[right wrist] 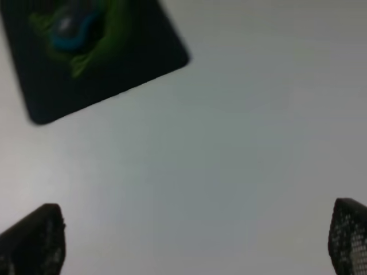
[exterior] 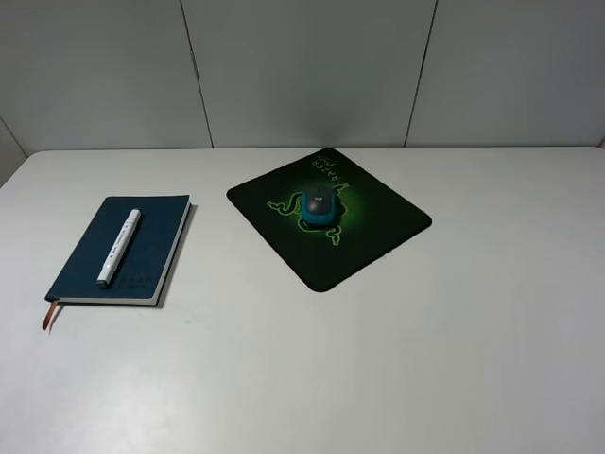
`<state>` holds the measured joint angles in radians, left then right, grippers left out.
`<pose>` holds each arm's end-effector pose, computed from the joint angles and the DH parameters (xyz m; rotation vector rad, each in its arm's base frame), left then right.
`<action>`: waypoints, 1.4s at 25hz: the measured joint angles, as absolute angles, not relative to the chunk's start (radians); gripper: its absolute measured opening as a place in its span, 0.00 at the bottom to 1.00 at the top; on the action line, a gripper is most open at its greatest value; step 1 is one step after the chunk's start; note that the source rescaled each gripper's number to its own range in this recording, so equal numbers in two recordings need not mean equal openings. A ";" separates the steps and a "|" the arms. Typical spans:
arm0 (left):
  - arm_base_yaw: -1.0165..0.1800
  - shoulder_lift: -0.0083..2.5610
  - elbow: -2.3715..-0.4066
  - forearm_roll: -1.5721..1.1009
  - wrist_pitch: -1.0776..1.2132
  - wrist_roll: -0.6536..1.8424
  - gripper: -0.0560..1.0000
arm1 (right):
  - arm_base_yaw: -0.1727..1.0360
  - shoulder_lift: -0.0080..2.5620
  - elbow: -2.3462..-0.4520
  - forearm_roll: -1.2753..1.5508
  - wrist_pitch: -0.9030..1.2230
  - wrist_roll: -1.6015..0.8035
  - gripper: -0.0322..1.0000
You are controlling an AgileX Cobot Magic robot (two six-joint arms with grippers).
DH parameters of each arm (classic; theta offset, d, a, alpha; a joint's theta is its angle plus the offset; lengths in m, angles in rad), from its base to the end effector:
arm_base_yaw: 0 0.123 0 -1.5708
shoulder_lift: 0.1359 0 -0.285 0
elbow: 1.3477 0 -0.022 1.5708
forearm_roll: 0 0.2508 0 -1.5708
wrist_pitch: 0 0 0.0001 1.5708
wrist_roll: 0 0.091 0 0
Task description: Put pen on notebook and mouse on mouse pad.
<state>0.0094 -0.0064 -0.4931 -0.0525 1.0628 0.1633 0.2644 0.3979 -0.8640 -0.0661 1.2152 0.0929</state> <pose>-0.0051 -0.0042 0.2753 0.1598 2.0398 0.0449 0.0286 0.0019 0.3627 -0.1832 2.2254 0.1134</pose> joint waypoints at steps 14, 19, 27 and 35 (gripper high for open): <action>0.009 -0.006 -0.493 -0.053 1.063 0.163 1.00 | -0.124 0.000 -0.544 0.080 1.052 -0.026 1.00; 0.009 -0.006 -0.493 -0.053 1.063 0.163 1.00 | -0.122 -0.006 -0.498 0.083 1.035 -0.043 1.00; 0.009 -0.006 -0.493 -0.053 1.063 0.163 1.00 | -0.080 -0.006 -0.498 0.053 1.029 -0.015 1.00; 0.009 -0.006 -0.493 -0.053 1.063 0.163 1.00 | -0.080 -0.006 -0.498 0.042 1.029 0.000 1.00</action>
